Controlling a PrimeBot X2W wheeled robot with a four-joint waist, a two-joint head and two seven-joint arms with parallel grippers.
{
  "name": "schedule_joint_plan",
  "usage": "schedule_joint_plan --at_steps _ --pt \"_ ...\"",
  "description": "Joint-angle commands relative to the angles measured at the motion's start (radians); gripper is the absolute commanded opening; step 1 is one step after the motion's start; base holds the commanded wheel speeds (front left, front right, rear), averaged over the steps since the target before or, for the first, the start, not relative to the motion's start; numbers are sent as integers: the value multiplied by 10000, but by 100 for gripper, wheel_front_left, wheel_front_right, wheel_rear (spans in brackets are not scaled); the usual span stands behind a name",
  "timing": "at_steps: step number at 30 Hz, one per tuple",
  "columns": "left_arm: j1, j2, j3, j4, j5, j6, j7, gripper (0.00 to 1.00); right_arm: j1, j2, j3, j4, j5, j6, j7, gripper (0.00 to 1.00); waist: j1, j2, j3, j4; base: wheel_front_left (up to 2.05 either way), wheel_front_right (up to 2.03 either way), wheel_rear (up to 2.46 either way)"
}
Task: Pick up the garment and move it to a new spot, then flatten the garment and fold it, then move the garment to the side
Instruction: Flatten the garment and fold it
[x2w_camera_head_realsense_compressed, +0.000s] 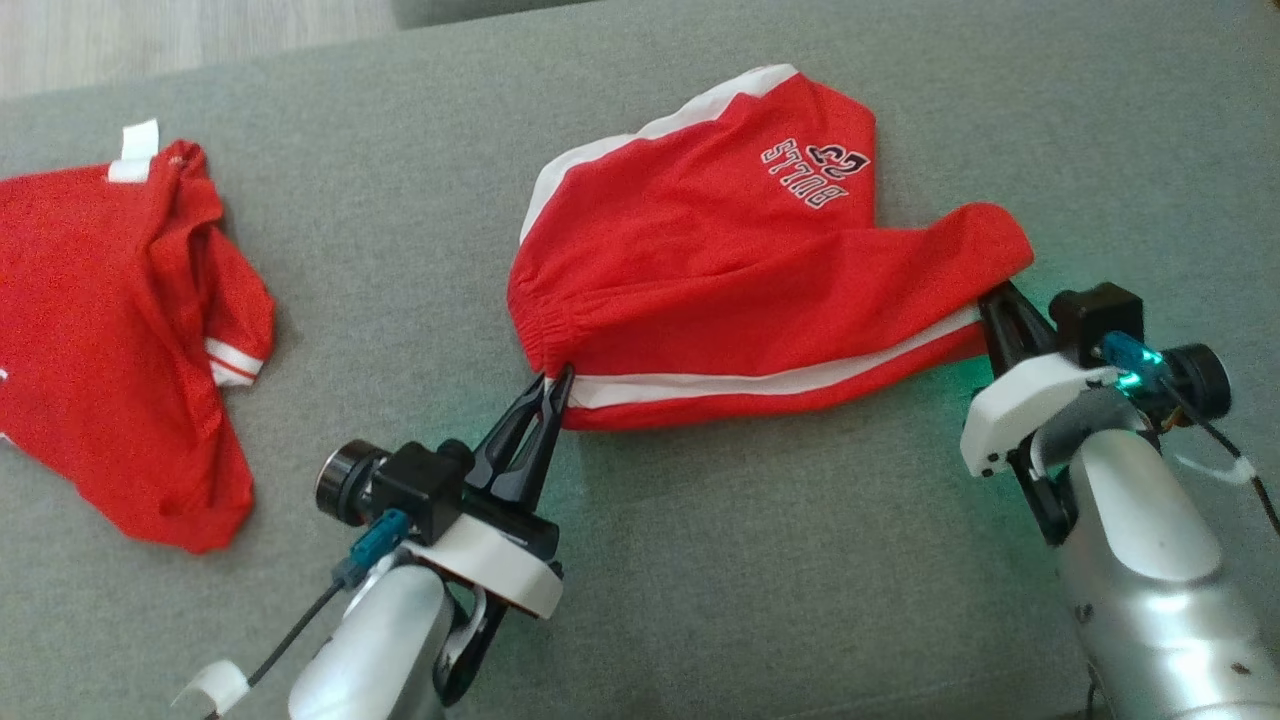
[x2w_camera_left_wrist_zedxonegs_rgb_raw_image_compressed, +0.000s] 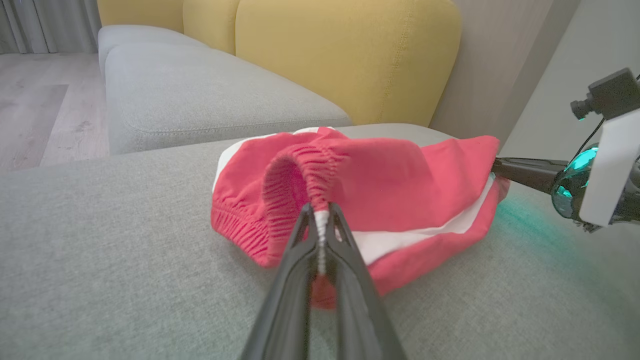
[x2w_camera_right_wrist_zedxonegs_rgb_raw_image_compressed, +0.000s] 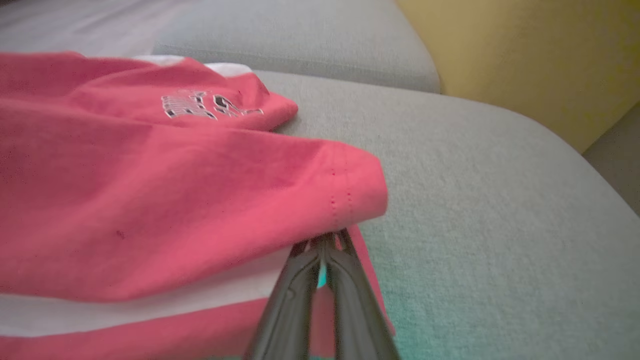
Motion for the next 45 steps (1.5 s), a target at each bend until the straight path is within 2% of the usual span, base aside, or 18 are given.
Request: schedule_joint_plan --at_steps 1,6,16,19,25,35,40,45 --pt "-81 40 404 -312 -33 17 -95 0 205 -116 228 -549 171 -7 -241 0 0 0 -144 -55 0 0 0" --pt "94 38 706 -546 -60 67 -95 0 838 -253 451 -1902 840 -7 -633 0 0 0 -453 -161 0 0 0" --pt "399 203 1312 -1135 51 169 -95 0 2337 -719 651 -5883 2636 -7 -1222 0 0 0 -874 -252 0 0 0" --pt "501 225 1459 -1335 95 189 -95 0 2758 -826 705 -6728 2893 -7 -1292 0 0 0 -995 -226 0 0 0" --pt "679 209 1540 -1670 261 174 -95 0 3250 -1057 947 -7595 3082 -7 -1327 0 0 0 -1224 -101 0 0 0" --pt "1152 243 1810 -2434 467 264 -95 0 3769 -1198 995 -8349 3087 -7 -1334 0 0 0 -1590 141 0 0 0" --pt "1467 630 1981 -3457 677 361 -95 0 4091 -1092 706 -9383 2919 -7 -1334 0 0 0 -1596 225 0 0 0" --pt "637 1216 2126 -4893 733 244 514 0 3707 -1087 377 -10042 2748 -7 -1320 0 0 0 -1312 308 0 0 0"
